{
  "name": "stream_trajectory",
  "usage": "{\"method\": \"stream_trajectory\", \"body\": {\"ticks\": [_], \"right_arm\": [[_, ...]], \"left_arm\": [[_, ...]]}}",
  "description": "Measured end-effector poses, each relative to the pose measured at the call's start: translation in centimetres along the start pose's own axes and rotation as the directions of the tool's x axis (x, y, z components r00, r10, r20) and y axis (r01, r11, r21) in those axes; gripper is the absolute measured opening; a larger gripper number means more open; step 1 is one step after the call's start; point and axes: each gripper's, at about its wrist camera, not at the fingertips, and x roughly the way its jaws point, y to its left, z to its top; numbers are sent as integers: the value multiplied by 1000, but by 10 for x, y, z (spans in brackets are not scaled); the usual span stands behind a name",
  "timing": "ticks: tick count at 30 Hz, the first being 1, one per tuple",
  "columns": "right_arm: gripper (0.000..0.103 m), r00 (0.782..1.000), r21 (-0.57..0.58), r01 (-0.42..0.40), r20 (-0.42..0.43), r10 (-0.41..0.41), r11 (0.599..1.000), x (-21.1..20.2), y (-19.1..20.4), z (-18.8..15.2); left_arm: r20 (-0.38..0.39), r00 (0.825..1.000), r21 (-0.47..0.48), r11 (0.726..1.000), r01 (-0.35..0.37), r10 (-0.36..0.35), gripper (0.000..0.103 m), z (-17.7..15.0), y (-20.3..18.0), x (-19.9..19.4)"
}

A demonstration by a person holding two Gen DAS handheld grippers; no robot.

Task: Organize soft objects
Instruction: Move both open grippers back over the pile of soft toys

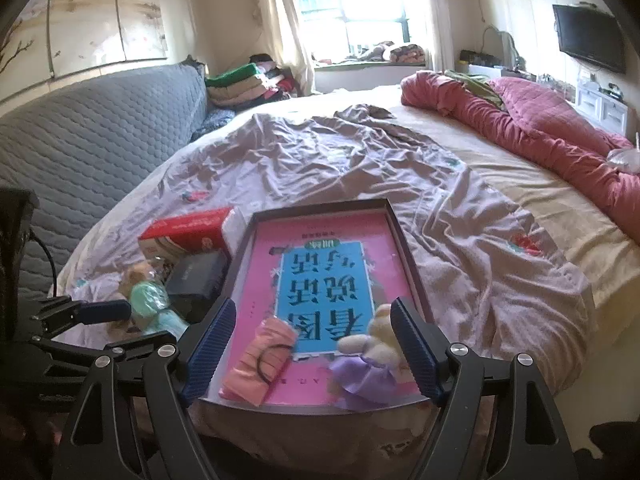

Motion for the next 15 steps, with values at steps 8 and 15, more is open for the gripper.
{"method": "stream_trajectory", "body": {"ticks": [8, 15], "right_arm": [[81, 1000, -24, 11, 13, -11, 1000, -13, 19, 8], [81, 1000, -63, -11, 20, 12, 998, -20, 46, 17]], "left_arm": [[19, 999, -30, 999, -29, 30, 79, -4, 24, -22], [36, 996, -68, 995, -74, 77, 79, -4, 53, -42]]}}
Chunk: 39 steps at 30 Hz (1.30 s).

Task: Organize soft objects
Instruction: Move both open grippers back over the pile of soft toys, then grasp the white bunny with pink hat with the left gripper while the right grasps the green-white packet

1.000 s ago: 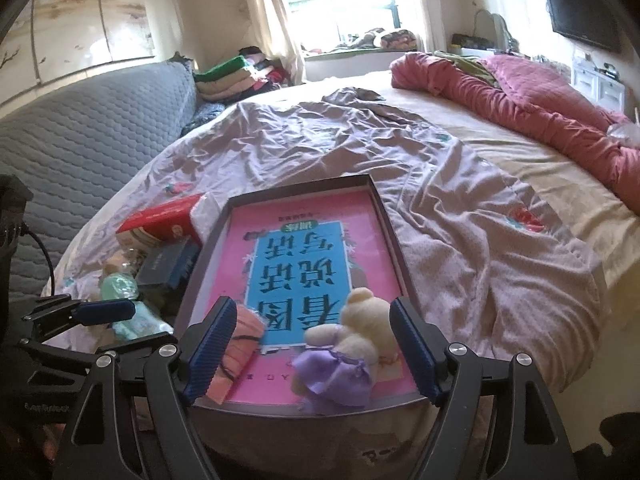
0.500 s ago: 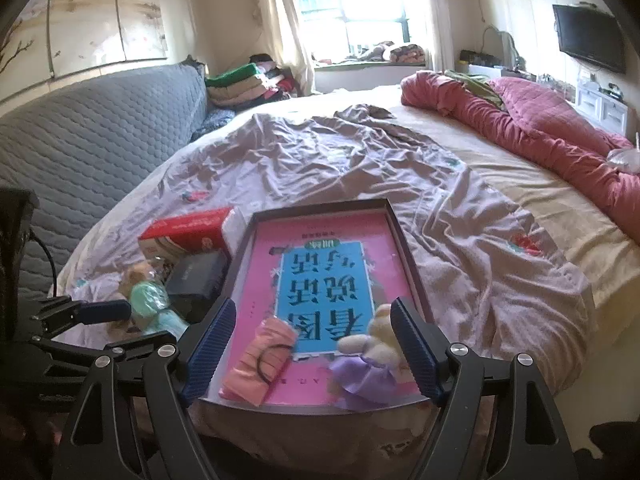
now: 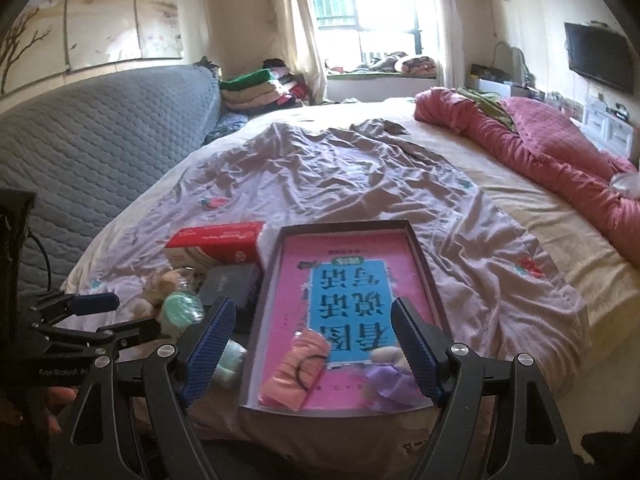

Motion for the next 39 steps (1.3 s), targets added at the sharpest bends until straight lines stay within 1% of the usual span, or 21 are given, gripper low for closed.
{"method": "stream_trajectory", "body": {"ticks": [6, 9, 14, 17, 22, 28, 31, 39], "right_arm": [[81, 999, -74, -32, -11, 31, 997, 3, 36, 3], [81, 999, -109, -50, -18, 49, 993, 5, 51, 2], [81, 996, -149, -81, -40, 76, 985, 13, 72, 0], [81, 995, -170, -93, -58, 85, 981, 19, 81, -4], [81, 992, -187, -107, -84, 93, 977, 30, 89, -10], [81, 988, -200, -123, -112, 102, 972, 42, 92, -18], [81, 987, -208, -130, -123, 106, 969, 47, 93, -23], [81, 978, -214, -159, -170, 124, 964, 68, 96, -36]], "left_arm": [[15, 1000, -63, 998, -10, 11, 79, -2, 36, -12], [26, 999, -87, 996, -27, 30, 79, -4, 53, -18], [28, 998, -106, 993, -51, 55, 79, -8, 72, -21], [16, 998, -120, 991, -51, 54, 79, -13, 82, -18], [0, 999, -136, 989, -53, 53, 79, -20, 93, -9], [-18, 999, -154, 987, -37, 35, 79, -27, 102, 2], [-27, 999, -159, 986, -44, 40, 79, -32, 108, 7], [-66, 997, -221, 974, -53, 39, 79, -44, 135, 25]]}}
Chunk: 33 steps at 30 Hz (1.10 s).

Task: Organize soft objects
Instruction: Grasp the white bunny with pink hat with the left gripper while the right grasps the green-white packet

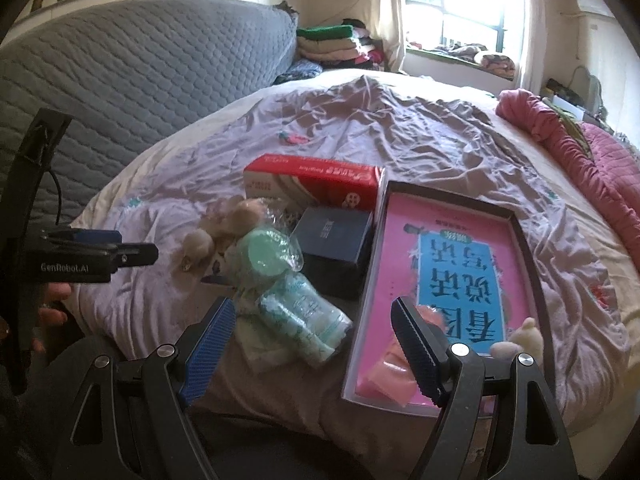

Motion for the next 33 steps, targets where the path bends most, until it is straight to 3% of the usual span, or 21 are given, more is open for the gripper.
{"method": "stream_trajectory", "body": {"ticks": [9, 22, 33], "right_arm": [[81, 1000, 3, -14, -26, 14, 1000, 19, 0, -4], [82, 997, -21, -36, -73, 34, 999, 47, -2, -6], [81, 990, -199, -52, -142, 23, 979, 87, 15, -2]], "left_arm": [[-22, 1000, -47, 999, 16, -17, 79, 0, 16, 20], [-30, 999, -68, 997, 30, -32, 79, 26, 19, 57], [-54, 997, -93, 994, 57, -63, 79, 40, 27, 85]]}}
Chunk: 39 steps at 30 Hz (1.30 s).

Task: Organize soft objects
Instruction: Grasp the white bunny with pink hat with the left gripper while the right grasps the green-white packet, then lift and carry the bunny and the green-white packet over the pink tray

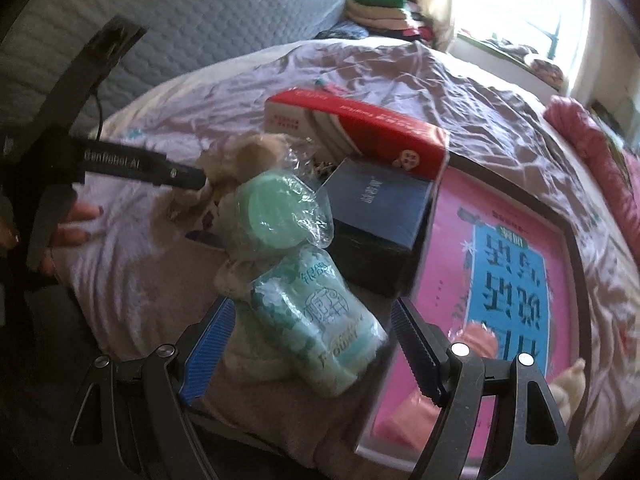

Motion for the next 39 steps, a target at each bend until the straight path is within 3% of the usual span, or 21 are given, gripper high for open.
{"method": "stream_trajectory", "body": {"ticks": [8, 13, 20, 24, 26, 31, 39], "right_arm": [[81, 998, 39, -51, -19, 51, 998, 19, -13, 4], [67, 994, 49, -103, -35, 105, 993, 27, -15, 5], [60, 992, 55, -121, -31, 123, 991, 29, -14, 5], [55, 992, 88, -125, -3, 126, 988, 21, -18, 1], [54, 991, 108, -135, 7, 135, 985, 17, -20, 0], [52, 988, 145, -151, 31, 148, 978, 9, -23, -1], [51, 983, 195, -176, 83, 162, 965, -8, -30, -1]], "left_arm": [[-15, 1000, -14, 1000, 12, -12, 79, 9, 3, 16], [-22, 1000, -16, 1000, 8, -8, 79, 15, 3, 25], [-34, 997, -55, 997, 60, -62, 79, 21, 7, 33], [-25, 995, -64, 993, 95, -97, 69, 21, 8, 34], [-25, 991, -63, 989, 132, -134, 56, 19, 7, 34], [-4, 992, -24, 991, 130, -130, 46, 16, 3, 29], [47, 987, -30, 988, 152, -151, 42, 12, 8, 8]]}}
